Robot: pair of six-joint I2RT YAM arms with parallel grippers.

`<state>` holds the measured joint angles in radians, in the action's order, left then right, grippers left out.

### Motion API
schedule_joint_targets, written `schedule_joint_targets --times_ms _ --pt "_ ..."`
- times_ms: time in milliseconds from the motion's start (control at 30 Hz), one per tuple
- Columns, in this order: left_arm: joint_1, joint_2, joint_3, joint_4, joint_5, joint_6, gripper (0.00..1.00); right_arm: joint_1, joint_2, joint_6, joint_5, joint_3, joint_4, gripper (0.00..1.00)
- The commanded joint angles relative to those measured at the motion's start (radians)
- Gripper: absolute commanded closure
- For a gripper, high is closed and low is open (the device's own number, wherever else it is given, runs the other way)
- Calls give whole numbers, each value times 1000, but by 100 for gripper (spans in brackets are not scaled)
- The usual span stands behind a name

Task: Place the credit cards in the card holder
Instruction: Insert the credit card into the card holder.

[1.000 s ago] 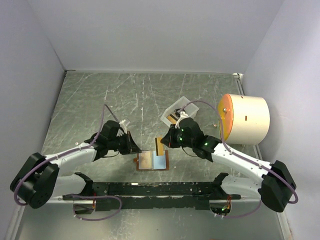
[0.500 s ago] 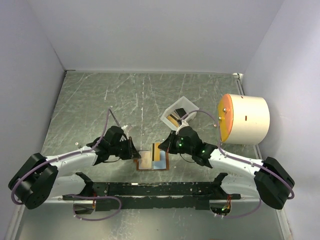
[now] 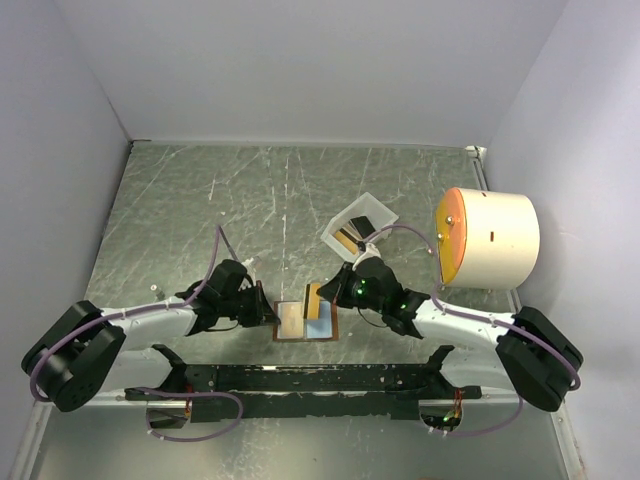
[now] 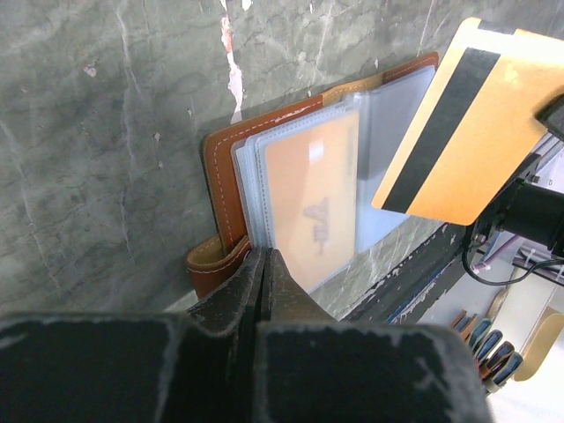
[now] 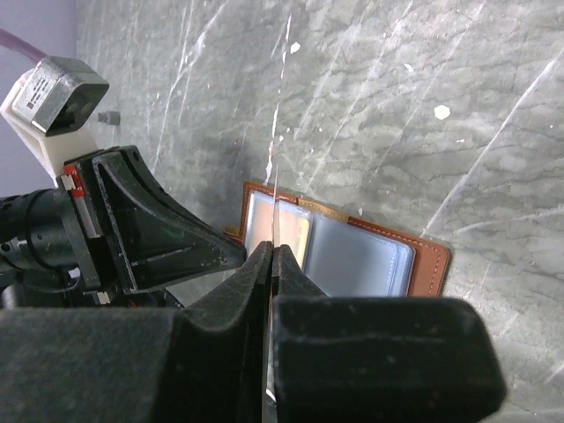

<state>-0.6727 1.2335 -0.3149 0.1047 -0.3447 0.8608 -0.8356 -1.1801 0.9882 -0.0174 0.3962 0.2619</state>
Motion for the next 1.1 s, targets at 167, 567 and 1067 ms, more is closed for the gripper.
schedule_joint_targets --times_ms 167,567,1067 --pt "-6 -26 16 -14 36 -5 93 -7 -50 -8 40 -16 74 100" --pt "-8 -16 31 -1 40 -3 93 -11 -107 -65 39 -30 120 100" --pt "-11 -19 21 -17 57 -7 93 -18 -128 -81 -38 -41 96 100"
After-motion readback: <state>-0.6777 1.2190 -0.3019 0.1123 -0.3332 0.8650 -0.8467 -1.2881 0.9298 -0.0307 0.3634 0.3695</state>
